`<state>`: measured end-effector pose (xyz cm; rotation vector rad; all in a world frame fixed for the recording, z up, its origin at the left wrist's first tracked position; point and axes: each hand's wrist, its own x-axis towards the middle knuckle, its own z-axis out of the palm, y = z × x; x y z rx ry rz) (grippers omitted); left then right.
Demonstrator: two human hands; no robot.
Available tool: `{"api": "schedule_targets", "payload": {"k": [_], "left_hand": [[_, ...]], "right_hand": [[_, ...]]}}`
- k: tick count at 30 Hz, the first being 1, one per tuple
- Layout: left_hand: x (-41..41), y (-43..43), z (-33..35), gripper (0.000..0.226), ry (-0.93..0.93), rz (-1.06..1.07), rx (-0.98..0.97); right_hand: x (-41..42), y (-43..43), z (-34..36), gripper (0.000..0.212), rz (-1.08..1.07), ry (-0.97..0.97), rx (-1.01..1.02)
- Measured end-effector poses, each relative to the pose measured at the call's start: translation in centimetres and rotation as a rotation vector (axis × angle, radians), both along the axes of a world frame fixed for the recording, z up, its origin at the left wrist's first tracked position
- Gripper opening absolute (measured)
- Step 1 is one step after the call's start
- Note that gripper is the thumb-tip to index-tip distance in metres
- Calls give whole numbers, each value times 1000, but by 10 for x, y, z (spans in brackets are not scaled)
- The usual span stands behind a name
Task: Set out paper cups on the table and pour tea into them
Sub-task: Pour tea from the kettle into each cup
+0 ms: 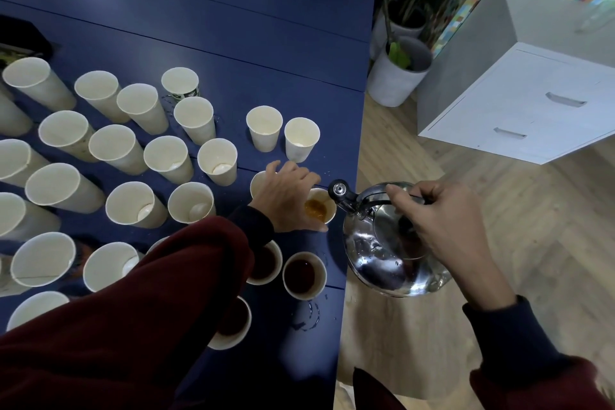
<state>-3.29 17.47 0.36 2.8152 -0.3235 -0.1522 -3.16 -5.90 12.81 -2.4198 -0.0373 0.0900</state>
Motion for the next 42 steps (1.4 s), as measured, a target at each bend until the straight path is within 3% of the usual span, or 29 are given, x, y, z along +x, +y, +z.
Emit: {"api": "schedule_targets", "payload": {"k": [6,9,14,20,31,42], "left_hand": [[-7,19,13,69,-3,217,-100],[-13,32,15,73,34,278,-108],[-24,44,6,88,105,293,-113],[-31,46,3,66,56,324,-216],[-36,40,0,57,-47,310,-256],[-31,41,-6,53,0,302,-241]], "right_hand": [[-3,2,5,50,-18,-17,106],[-1,7,12,51,-25,-47,135],[6,22,26,52,11,-111,155],[10,41,39,53,89,-168,83],[7,62,40,49,175,-130,-30],[1,64,41,48,166,-106,-51]]}}
